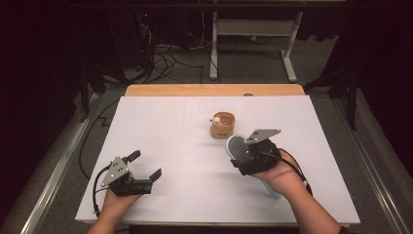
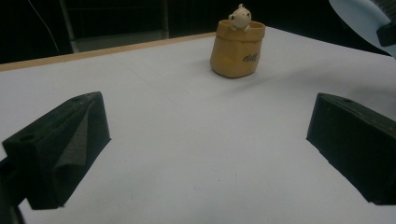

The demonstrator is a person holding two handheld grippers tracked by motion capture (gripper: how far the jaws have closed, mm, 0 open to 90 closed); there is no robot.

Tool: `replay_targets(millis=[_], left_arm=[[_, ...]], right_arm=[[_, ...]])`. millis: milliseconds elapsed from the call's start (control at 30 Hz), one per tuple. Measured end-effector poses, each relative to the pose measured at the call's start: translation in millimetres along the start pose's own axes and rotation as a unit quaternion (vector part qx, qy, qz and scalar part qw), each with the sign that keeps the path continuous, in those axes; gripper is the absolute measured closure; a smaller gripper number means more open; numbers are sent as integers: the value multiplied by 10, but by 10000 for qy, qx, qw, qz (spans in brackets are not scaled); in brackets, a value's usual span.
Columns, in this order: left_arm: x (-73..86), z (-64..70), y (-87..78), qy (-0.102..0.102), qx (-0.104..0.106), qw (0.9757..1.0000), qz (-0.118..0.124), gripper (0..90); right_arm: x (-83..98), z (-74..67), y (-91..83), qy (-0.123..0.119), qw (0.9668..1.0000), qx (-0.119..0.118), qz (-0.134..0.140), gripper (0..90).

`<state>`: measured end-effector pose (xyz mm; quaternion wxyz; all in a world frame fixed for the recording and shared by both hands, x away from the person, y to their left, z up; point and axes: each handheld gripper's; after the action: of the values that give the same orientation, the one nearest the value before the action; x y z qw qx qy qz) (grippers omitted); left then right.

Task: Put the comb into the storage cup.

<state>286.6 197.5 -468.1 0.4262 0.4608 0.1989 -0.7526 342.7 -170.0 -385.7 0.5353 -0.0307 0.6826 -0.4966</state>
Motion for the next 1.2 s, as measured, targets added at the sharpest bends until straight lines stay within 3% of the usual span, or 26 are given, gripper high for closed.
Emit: replay_targets(millis=[333, 633, 767, 900, 1200], left_arm=[[1, 4, 0, 7, 1, 10000, -4, 3], [3, 8, 1, 19, 14, 10000, 1, 3], [6, 7, 6, 10, 13, 10000, -5, 3], [11, 12, 6, 11, 15, 10000, -12, 3], [24, 28, 10, 17, 19, 10000, -11, 3]], right_arm=[[-19, -2, -84, 134, 9972, 184, 711, 207], [26, -12, -129, 267, 9900, 245, 1362, 207], [70, -12, -141, 336, 9846, 233, 1702, 207], [108, 7, -181, 468, 9754, 227, 2143, 207], [195, 4, -211, 569, 9623, 211, 2651, 207]])
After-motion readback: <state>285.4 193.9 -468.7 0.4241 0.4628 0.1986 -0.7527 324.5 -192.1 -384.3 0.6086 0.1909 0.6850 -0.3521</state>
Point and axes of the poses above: each handheld gripper's, and its own axes: y roughly forward along the jaws, x roughly out of its underside, z roughly to its right, and after that the axes turned 1 degree about -x, right-handed
